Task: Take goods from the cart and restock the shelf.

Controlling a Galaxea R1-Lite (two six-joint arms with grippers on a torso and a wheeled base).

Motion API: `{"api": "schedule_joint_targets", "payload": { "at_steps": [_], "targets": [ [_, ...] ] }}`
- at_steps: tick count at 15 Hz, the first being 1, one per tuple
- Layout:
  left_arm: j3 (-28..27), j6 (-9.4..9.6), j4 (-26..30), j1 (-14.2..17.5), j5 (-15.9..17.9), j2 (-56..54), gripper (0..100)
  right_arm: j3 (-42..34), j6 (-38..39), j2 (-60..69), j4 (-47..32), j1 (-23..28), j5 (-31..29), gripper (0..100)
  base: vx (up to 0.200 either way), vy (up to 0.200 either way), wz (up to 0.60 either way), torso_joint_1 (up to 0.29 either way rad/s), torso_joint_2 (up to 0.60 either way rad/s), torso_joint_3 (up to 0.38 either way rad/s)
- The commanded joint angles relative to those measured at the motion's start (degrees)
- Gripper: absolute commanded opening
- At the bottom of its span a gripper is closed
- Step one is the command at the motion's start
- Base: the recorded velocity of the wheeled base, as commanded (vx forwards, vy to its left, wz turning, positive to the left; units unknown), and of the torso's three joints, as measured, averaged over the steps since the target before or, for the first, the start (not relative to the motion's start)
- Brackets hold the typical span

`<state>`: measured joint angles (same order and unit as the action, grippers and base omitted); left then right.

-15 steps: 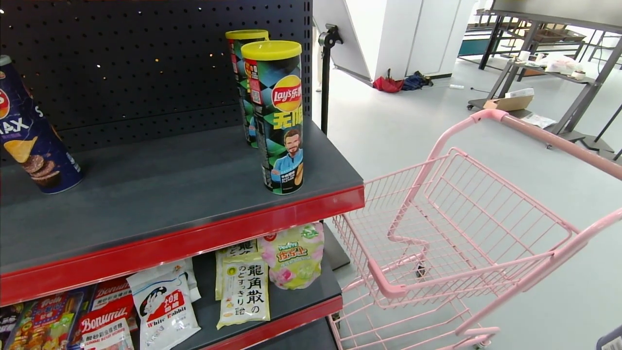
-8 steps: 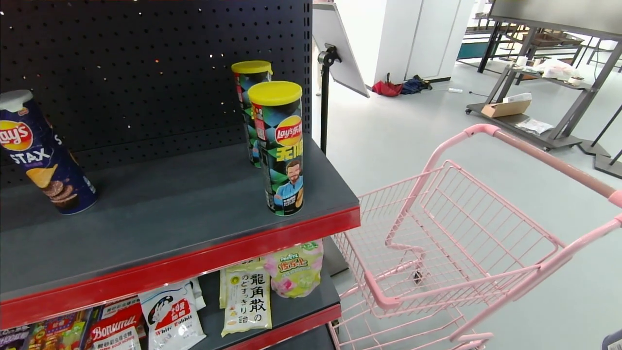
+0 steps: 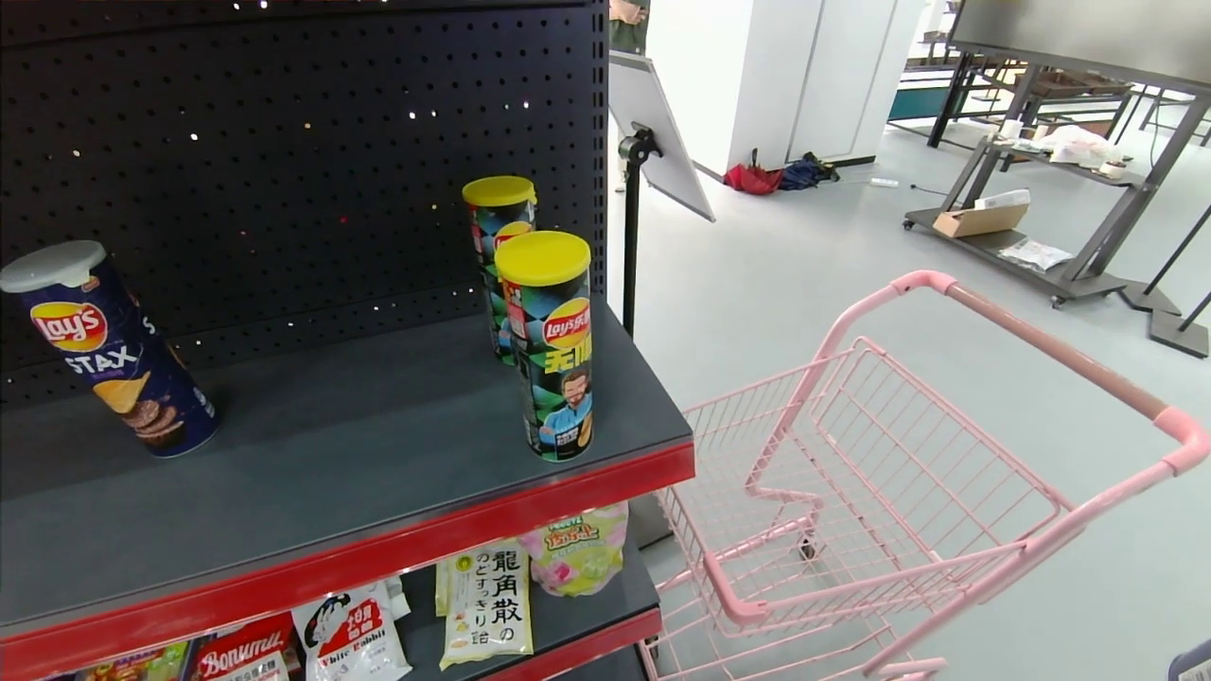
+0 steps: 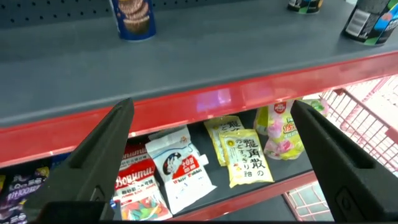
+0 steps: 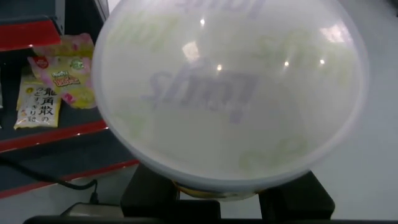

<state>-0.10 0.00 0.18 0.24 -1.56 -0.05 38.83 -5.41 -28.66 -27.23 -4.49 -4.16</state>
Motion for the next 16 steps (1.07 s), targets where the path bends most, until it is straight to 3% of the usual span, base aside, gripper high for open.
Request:
{"api": "schedule_joint_targets", "payload": {
  "at_steps": [1, 6, 16],
  "targets": [
    [0.0, 0.0, 0.0, 0.0, 0.0, 0.0, 100, -0.5, 0.1, -0.6, 0.2, -0.1, 0.0, 0, 0.0, 0.0, 0.0, 0.144, -0.35, -0.207],
    [0.0, 0.0, 0.0, 0.0, 0.0, 0.0, 100, -0.7, -0.1, -0.3, -0.1, -0.2, 0.0, 0, 0.0, 0.0, 0.0, 0.143, -0.33, -0.19],
    [0.0, 0.0, 0.0, 0.0, 0.0, 0.0, 100, -3.9, -1.0, 2.8, 0.2, 0.1, -0.1, 0, 0.0, 0.0, 0.54, 0.011, -0.01, -0.007]
  ]
}}
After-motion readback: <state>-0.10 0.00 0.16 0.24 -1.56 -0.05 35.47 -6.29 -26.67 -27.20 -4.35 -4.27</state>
